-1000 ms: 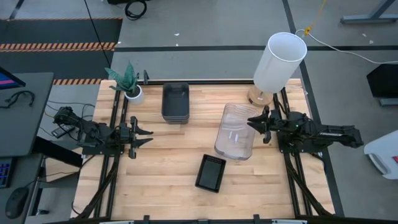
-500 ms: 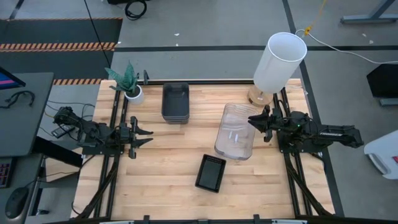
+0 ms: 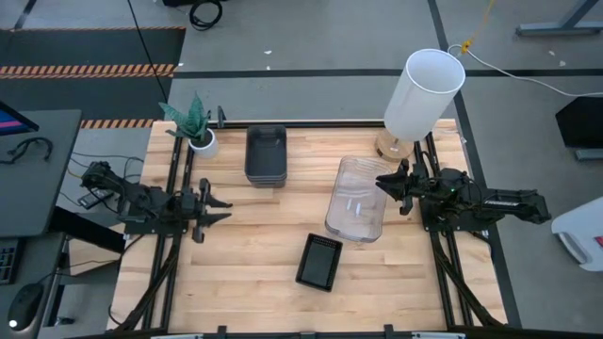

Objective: Stack baskets by color
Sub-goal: Return to Home Position

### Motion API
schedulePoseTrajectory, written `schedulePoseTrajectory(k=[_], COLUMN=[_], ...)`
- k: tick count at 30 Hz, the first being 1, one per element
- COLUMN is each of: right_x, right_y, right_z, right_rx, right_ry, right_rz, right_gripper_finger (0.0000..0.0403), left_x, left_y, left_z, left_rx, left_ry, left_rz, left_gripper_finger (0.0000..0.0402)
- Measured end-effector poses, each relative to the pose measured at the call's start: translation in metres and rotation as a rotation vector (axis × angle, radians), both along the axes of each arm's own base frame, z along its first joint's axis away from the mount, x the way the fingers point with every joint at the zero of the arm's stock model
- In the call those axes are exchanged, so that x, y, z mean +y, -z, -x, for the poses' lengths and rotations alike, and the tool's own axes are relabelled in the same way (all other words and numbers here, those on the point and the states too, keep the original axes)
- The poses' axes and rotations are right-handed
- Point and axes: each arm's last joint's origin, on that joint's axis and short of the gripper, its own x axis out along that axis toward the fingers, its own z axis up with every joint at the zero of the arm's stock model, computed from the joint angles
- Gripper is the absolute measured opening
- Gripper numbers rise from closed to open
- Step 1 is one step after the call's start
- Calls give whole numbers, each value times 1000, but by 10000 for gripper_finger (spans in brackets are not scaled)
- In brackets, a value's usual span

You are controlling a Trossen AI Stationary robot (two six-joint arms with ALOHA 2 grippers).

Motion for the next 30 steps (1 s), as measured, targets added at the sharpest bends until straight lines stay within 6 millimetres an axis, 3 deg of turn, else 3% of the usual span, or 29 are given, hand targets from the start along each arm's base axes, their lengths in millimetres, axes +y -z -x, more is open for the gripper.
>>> schedulePoseTrajectory(k=[7,18,25,30], right_x=[0,0,0,0], right_y=[0,0,0,0], right_z=[0,0,0,0], right_rx=[0,0,0,0], right_ry=[0,0,0,0], right_rz=[0,0,0,0], right_gripper_finger=[107,107,107,107], left_x=[-5,7,10,10], left_y=[-2,4,4,2], left_z=[-1,-5,-6,-6], left_rx=[-81,-30,-4,-21], left_ry=[224,365,360,362], left_rz=[-42,-46,93,98], left_gripper_finger=[117,117,117,117])
